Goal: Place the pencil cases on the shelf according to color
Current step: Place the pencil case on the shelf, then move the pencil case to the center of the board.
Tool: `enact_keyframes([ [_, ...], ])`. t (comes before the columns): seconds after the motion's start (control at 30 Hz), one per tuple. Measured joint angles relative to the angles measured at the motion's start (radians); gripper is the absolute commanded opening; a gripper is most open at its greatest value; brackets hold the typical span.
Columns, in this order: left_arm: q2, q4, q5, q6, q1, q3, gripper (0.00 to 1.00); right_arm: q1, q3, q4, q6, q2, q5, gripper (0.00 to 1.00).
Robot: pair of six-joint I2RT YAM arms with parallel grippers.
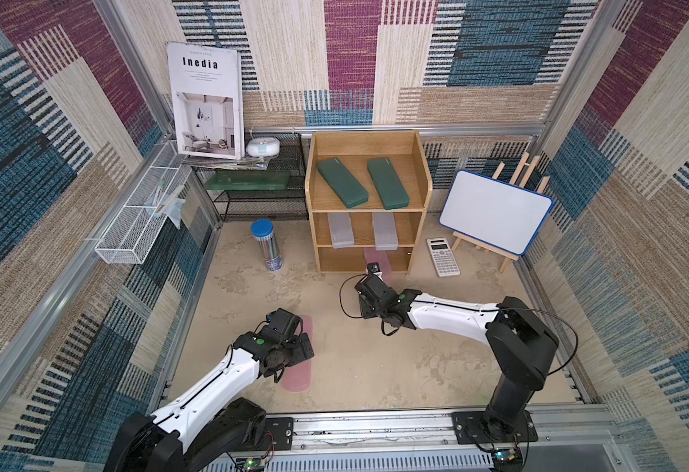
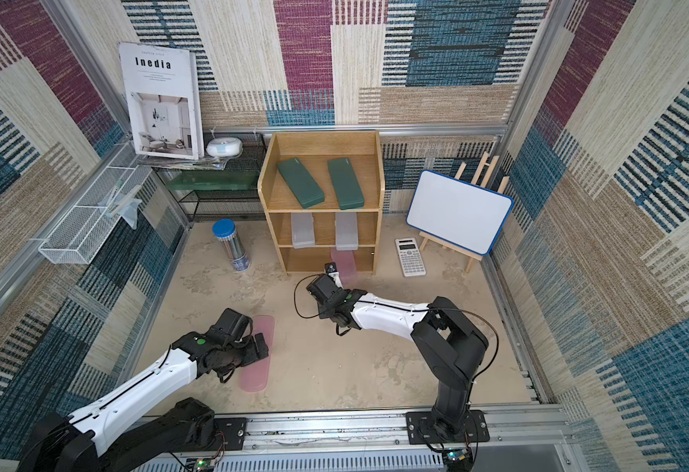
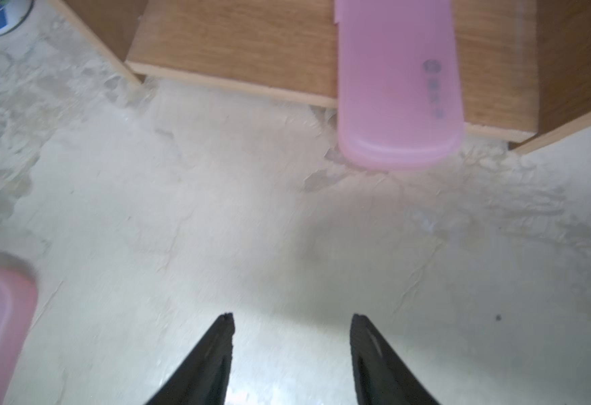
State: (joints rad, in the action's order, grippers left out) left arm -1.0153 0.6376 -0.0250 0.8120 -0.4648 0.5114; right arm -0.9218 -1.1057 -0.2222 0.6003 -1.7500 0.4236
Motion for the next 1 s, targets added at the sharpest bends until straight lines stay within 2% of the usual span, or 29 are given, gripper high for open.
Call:
enact_keyframes([
  [0.27,-0.051,-0.019,-0.008,0.052,-0.109,-0.032,0.99,-0.077,0.139,-0.054,0.081,0.185,0.027,0.69],
  [0.37,-0.098,-0.026,-0.06,0.083,-0.17,-0.024,0.99,-0.082,0.187,-0.07,0.102,0.285,0.037,0.72],
  [0.47,-0.167,-0.023,-0.109,0.112,-0.241,0.009,0.99,-0.084,0.232,-0.085,0.12,0.38,0.051,0.76],
  [0.57,-0.249,-0.042,-0.107,0.151,-0.322,0.072,0.99,-0.085,0.264,-0.113,0.13,0.451,0.059,0.79],
  [0.77,-0.377,-0.092,-0.117,0.182,-0.444,0.24,0.99,-0.085,0.293,-0.161,0.153,0.513,0.065,0.85],
  [0.9,-0.389,-0.074,-0.147,0.182,-0.462,0.302,0.99,-0.085,0.297,-0.168,0.156,0.531,0.057,0.9],
  [1.0,-0.345,-0.024,-0.194,0.182,-0.462,0.307,0.99,-0.085,0.302,-0.146,0.123,0.527,0.009,0.91],
])
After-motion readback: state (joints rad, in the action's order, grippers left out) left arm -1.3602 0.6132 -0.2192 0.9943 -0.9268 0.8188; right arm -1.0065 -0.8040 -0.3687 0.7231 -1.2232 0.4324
